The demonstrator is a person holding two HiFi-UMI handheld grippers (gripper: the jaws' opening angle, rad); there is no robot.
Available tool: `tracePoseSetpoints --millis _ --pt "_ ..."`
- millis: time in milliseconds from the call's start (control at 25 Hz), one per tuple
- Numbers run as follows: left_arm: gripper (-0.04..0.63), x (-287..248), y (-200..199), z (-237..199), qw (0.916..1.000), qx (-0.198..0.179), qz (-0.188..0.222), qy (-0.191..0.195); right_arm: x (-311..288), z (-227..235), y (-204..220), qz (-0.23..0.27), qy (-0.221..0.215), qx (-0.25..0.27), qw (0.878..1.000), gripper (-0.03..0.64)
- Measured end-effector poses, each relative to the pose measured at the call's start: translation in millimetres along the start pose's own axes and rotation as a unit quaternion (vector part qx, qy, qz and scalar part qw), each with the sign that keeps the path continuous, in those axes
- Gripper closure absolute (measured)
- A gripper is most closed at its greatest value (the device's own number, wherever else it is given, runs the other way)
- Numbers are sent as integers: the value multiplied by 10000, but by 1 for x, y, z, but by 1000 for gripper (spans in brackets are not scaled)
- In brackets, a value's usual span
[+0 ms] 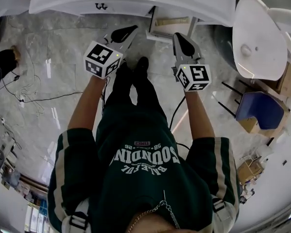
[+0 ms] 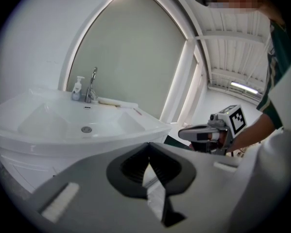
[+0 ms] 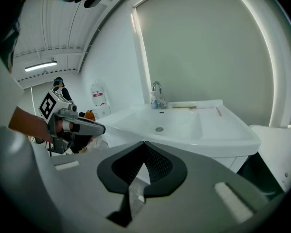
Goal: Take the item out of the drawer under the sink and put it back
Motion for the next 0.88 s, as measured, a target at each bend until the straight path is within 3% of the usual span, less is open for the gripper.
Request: tracePoseSetpoints --millis 280,520,880 --pt "545 -7 37 -6 9999 71 -64 98 -18 5 50 -595 195 226 9978 614" --pt "545 -25 67 -22 9998 158 -40 150 -57 23 90 -1104 25 705 9914 612" --pt "546 -31 108 -32 9970 733 -151 -180 -103 58 152 -2216 -322 1857 9567 522"
Point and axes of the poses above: the fingertips, and each gripper's own axes: x backward along the fingers, z to its right, y out of its underside, the point moved 8 cm from there along x, backward along the fingers, and after that the axes turned 3 degrees about z, right-handed, at the moved point
